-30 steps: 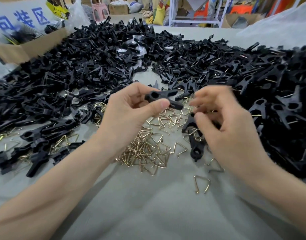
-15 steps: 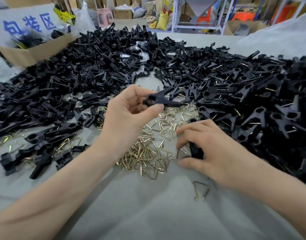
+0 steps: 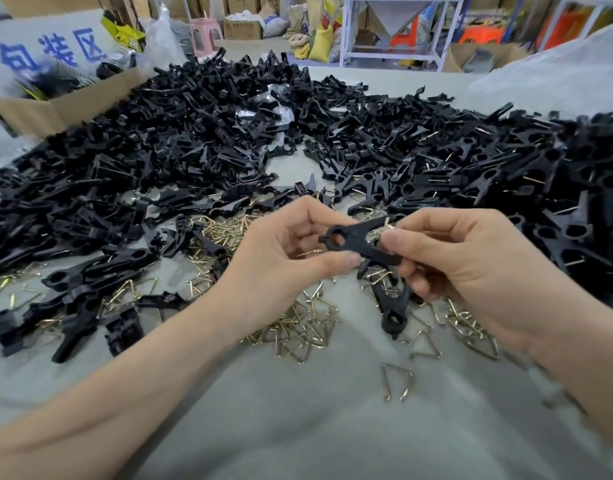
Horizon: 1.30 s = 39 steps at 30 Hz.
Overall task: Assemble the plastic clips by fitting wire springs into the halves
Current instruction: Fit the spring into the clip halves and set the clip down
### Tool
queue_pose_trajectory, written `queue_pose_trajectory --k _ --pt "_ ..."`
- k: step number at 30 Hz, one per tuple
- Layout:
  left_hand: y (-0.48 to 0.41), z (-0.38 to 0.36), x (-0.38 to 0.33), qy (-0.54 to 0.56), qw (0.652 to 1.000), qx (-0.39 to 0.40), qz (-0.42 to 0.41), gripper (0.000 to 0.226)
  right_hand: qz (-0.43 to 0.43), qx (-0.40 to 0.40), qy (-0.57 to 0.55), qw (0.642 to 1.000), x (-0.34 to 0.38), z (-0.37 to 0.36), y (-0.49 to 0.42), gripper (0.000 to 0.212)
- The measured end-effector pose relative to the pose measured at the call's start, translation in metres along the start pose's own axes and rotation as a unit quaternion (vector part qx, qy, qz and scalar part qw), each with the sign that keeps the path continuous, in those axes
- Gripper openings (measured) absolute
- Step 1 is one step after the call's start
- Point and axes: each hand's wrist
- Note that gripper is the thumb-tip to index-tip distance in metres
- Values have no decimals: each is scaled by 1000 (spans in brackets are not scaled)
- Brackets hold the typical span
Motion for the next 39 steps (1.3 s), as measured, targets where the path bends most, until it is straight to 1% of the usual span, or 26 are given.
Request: queue_pose_trajectory --k 6,9,14,19,24,27,33,39 --pt "2 -3 1 39 998 44 26 24 -69 121 1 990 6 13 -3 17" --pt "3 -7 2 65 997 36 27 25 -84 147 -18 985 6 17 -4 16" --pt "3 -8 1 91 995 21 30 25 -99 161 -31 982 5 21 -7 17" --pt "4 -8 -1 92 994 45 30 25 -105 175 -33 979 2 23 -7 14" --pt "3 -7 0 108 993 36 44 25 -96 190 -19 977 3 26 -7 15" --pt "3 -7 0 96 993 42 51 24 -100 182 -14 978 3 24 -7 14" --pt "4 -8 0 44 996 46 58 24 -103 168 7 980 4 23 -6 21" --pt "4 -9 3 56 996 32 60 27 -98 167 20 981 3 24 -6 23"
Point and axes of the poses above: each hand's wrist, its own y-axis away from the middle knuckle, its own z-axis out of the back of the hand, x = y × z, and after that the axes turned 10 degrees about y, right-handed
